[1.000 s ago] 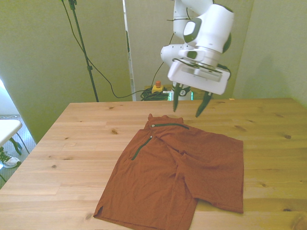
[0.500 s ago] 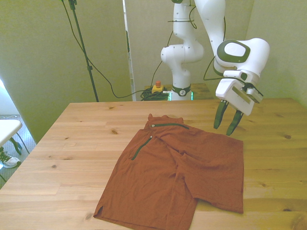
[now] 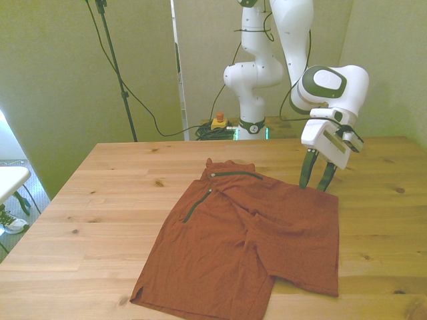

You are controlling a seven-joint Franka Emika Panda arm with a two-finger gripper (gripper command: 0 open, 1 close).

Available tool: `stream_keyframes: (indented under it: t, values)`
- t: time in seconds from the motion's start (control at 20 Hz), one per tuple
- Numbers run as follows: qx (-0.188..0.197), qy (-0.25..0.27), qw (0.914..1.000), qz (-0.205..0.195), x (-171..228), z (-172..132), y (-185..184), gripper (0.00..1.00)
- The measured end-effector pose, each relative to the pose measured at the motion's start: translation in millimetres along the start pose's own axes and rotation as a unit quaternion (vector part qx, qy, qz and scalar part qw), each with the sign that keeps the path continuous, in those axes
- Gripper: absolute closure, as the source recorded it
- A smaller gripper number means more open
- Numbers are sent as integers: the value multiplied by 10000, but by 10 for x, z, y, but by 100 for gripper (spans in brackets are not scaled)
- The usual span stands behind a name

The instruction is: Fold the shorts

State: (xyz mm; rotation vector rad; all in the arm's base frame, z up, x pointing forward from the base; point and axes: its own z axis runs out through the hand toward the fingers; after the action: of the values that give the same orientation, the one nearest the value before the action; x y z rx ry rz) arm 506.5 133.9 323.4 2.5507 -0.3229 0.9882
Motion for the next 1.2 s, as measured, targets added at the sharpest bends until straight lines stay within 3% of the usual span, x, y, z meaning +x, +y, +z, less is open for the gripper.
stream_keyframes:
  t: [0.2,0.25,0.65,1.2]
  values:
    - [16,42,9999,106,142,181,52,0]
    - [20,40,9999,122,158,203,50,100]
    - [232,16,9974,686,309,352,38,100]
    - [509,110,9967,626,378,231,-281,100]
